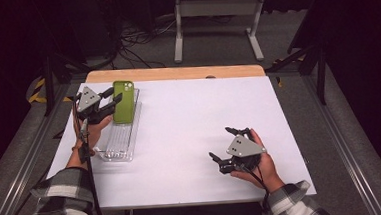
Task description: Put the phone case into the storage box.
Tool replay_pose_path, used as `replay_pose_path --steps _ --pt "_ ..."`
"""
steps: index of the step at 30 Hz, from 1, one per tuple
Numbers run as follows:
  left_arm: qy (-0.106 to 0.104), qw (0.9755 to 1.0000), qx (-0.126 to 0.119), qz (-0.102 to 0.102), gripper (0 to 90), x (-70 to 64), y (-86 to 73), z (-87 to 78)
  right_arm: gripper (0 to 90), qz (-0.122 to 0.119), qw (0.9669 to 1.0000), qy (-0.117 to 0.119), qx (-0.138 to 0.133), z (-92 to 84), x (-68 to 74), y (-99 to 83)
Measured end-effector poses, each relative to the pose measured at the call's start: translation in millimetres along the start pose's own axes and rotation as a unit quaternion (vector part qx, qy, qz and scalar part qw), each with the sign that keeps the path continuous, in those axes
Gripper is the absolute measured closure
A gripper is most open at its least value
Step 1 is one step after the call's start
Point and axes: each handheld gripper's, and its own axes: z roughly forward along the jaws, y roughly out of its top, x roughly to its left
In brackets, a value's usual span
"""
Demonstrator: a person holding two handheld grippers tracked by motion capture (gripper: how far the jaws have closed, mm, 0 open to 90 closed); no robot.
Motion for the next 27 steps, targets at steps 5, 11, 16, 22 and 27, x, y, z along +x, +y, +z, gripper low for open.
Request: replay_pose_path --steps 5,11,16,22,27 --pt "0.002 1.0 -0.004 -0.003 51.3 0.7 -0.2 -5.9 10.3 -0.001 1.0 0.003 0.001 0.0 1.3 -0.3" --pt "-0.004 0.9998 -0.019 -0.011 48.0 0.3 1.2 -13.9 10.3 -0.005 1.0 0.007 0.002 0.6 4.2 0.0" --pt "0.004 0.9998 -0.02 -0.008 41.7 -2.8 2.2 -16.9 10.2 -0.005 0.9999 0.01 0.001 1.2 5.5 -0.1" --pt "0.004 0.9996 -0.027 -0.01 34.3 -7.2 3.4 -20.7 10.3 -0.005 0.9999 0.01 -0.009 -0.5 6.4 1.2" --pt "-0.004 0.9993 -0.031 -0.019 25.9 -9.2 2.9 -23.9 10.2 -0.006 0.9999 0.011 -0.009 -0.6 7.1 1.5"
